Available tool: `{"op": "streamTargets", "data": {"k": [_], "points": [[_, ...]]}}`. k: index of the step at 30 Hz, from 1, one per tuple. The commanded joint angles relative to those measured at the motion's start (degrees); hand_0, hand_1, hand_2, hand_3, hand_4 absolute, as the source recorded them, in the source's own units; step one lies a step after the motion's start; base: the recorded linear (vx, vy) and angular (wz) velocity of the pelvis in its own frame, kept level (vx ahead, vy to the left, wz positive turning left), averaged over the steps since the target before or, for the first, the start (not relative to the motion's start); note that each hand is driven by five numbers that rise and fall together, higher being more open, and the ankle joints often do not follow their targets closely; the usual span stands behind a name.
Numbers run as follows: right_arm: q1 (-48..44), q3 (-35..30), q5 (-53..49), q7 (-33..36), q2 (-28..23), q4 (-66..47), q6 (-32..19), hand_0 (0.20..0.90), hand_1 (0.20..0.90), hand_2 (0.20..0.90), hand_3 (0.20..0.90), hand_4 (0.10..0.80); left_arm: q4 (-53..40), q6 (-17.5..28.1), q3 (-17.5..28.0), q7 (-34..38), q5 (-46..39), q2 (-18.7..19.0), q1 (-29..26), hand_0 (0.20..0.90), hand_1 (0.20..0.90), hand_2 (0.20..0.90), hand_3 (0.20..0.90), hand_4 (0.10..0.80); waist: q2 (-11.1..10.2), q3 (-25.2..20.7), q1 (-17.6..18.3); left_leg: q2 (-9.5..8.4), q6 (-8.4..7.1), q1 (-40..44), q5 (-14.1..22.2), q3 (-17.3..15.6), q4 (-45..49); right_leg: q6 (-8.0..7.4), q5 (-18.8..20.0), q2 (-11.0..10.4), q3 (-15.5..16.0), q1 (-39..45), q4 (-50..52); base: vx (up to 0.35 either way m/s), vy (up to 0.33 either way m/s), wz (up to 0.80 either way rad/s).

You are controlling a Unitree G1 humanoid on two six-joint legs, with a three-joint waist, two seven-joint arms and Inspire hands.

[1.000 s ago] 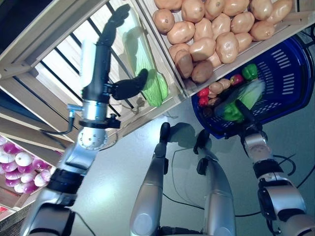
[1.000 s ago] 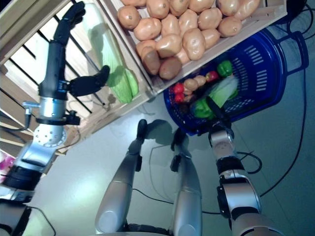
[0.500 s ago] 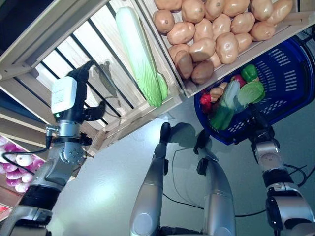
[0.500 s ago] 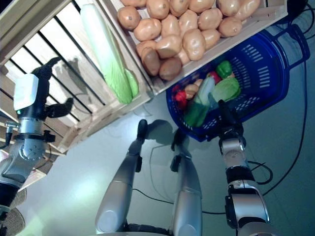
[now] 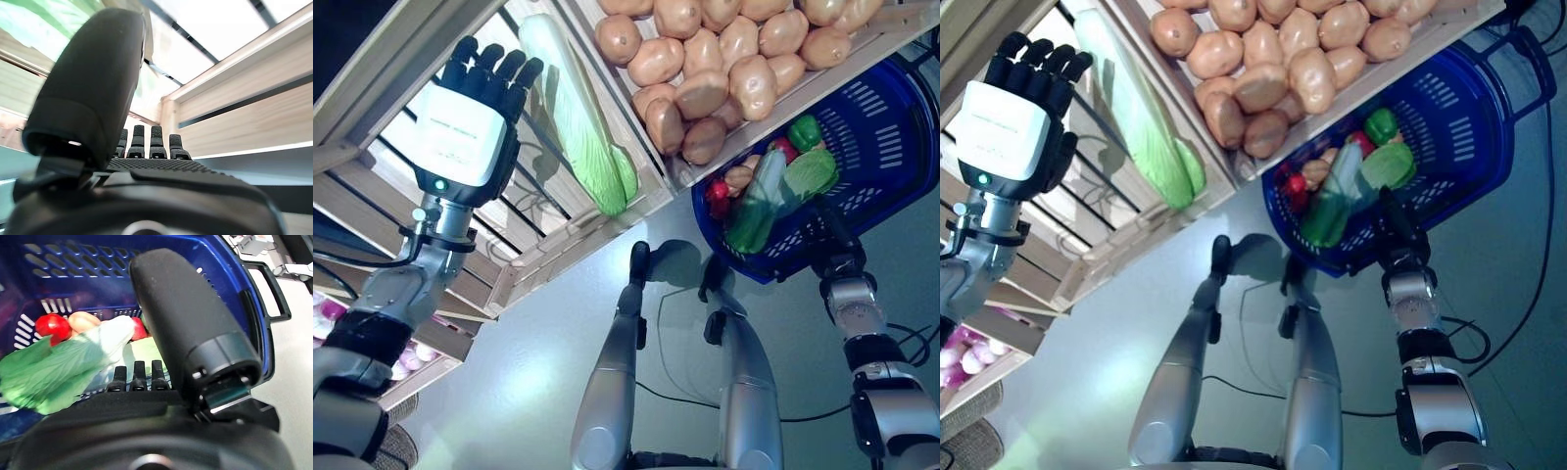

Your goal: Put vegetables into the basket

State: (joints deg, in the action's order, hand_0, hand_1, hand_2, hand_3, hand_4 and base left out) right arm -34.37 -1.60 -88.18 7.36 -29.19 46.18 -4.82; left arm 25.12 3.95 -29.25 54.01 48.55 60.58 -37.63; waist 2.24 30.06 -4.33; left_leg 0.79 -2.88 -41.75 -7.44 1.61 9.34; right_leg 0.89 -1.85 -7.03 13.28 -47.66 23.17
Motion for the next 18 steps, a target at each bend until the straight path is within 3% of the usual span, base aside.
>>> {"op": "streamTargets", "data": {"k": [1,6,18], "points": [[2.15,-0.13,-2.26,-1.67,-7.24,-2.45,-4.24,0.9,0.9,0.9,0.9,0.8,-0.36,-0.88,2.54,6.82,1.39,-0.26,-4.02,0.9,0.9,0.9,0.9,0.8,2.41,-0.26,1.62,-1.28,-1.13,-2.84,0.73,-1.71,4.4,-4.58,5.3,-1.34,-1.61,3.77,-5.21,-0.015,0.038,0.0],[0.32,1.34,-2.56,-2.1,-7.65,-1.87,-4.24,0.9,0.9,0.9,0.9,0.8,3.47,0.35,-3.72,3.83,-2.87,-0.14,-9.22,0.9,0.9,0.9,0.9,0.8,2.32,-0.26,2.49,-0.92,-1.31,-3.07,0.78,-2.23,4.51,-4.71,5.4,-1.06,-2.12,3.33,-5.18,-0.004,0.019,-0.01],[-0.21,1.72,-3.52,-4.62,-8.68,-1.76,-5.04,0.9,0.9,0.9,0.9,0.8,5.38,2.64,-8.4,-0.31,-4.58,0.48,-10.29,0.9,0.9,0.9,0.9,0.8,2.72,-0.26,3.1,-0.66,-1.43,-3.73,1.27,-2.71,5.39,-4.6,5.11,-0.88,-2.61,2.51,-4.61,0.0,0.002,0.0]]}}
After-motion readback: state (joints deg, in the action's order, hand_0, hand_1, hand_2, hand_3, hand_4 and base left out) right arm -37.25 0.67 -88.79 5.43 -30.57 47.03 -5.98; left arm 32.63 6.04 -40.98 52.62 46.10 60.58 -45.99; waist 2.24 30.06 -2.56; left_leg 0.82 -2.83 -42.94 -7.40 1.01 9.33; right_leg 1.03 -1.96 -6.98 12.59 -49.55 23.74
